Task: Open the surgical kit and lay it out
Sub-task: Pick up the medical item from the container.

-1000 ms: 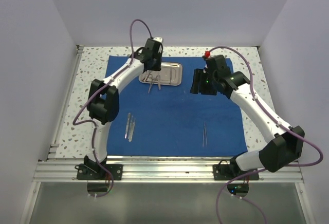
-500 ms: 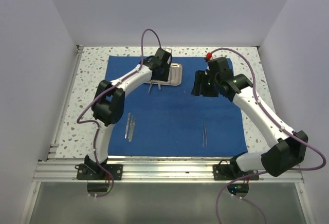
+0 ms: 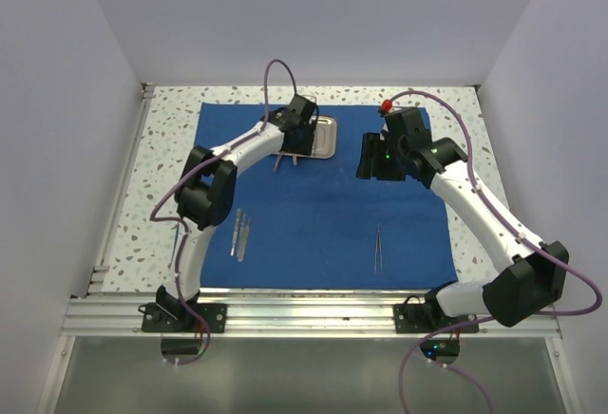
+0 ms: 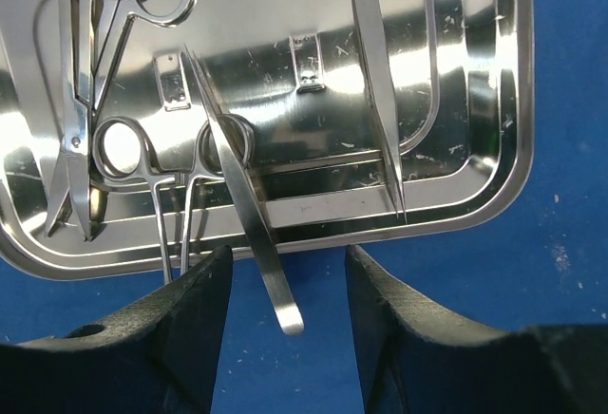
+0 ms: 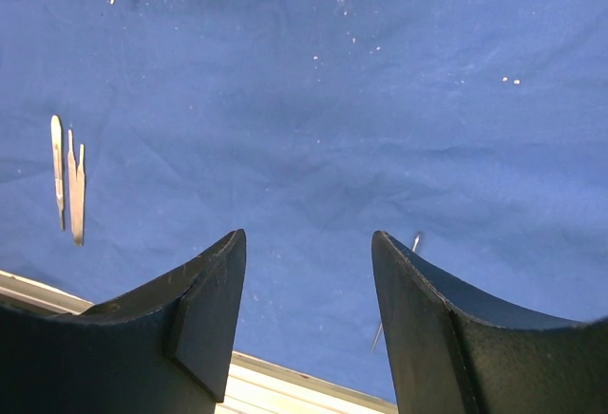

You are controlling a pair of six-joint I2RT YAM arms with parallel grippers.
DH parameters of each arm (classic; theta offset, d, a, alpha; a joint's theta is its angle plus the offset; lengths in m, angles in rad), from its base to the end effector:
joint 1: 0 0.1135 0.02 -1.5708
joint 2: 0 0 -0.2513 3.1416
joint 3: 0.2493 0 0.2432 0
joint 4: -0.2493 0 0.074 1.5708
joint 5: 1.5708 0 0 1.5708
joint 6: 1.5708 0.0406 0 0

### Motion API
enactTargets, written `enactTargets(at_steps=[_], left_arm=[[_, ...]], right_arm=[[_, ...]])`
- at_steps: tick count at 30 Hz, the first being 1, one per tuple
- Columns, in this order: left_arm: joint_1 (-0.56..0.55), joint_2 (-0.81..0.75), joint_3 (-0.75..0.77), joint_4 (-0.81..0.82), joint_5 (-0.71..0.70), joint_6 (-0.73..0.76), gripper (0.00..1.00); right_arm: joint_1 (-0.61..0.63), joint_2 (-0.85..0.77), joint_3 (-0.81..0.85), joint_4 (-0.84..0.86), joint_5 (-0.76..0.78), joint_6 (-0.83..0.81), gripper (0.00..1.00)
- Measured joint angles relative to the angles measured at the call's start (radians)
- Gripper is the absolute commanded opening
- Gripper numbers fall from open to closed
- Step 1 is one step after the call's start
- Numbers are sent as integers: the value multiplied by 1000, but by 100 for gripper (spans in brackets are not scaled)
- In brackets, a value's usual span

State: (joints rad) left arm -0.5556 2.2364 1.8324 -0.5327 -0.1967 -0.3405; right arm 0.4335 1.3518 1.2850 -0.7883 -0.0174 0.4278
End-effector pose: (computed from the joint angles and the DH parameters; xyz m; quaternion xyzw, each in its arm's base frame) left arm 0.4145 -0.2480 0.1820 0.0711 0.9434 -0.0503 0.3200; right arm 0.2536 0.1182 0.3165 -0.0057 0.9366 0.1536 0.3149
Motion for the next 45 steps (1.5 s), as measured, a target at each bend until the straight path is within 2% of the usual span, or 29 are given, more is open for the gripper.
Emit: enactTargets(at_steps=[11,17,27,31,32,36,38,45], left_arm=[[6,52,25,-1,5,-9,53],[14,87,75,0,23,-16,46],[27,123,129,1,48,-17,45],[35,134,142,2,72,-24,34],[38,138,146,6,78,-28,28],[43,149,154,19,96,-43,14],[46,154,160,24,98,-43,2],[50,156,161,31,104,-43,0]], right_arm=[[-3,0,0,0,0,-6,59],[-4,5,0,0,0,-8,59],[-10,50,0,2,0,-10,59],[-11,56,0,2,0,-11,58],[-11,56,0,1,0,-11,58],[-11,56,0,1,0,-11,58],[-12,56,0,1,0,-11,58],[-15,61,2,1,-1,-11,57]])
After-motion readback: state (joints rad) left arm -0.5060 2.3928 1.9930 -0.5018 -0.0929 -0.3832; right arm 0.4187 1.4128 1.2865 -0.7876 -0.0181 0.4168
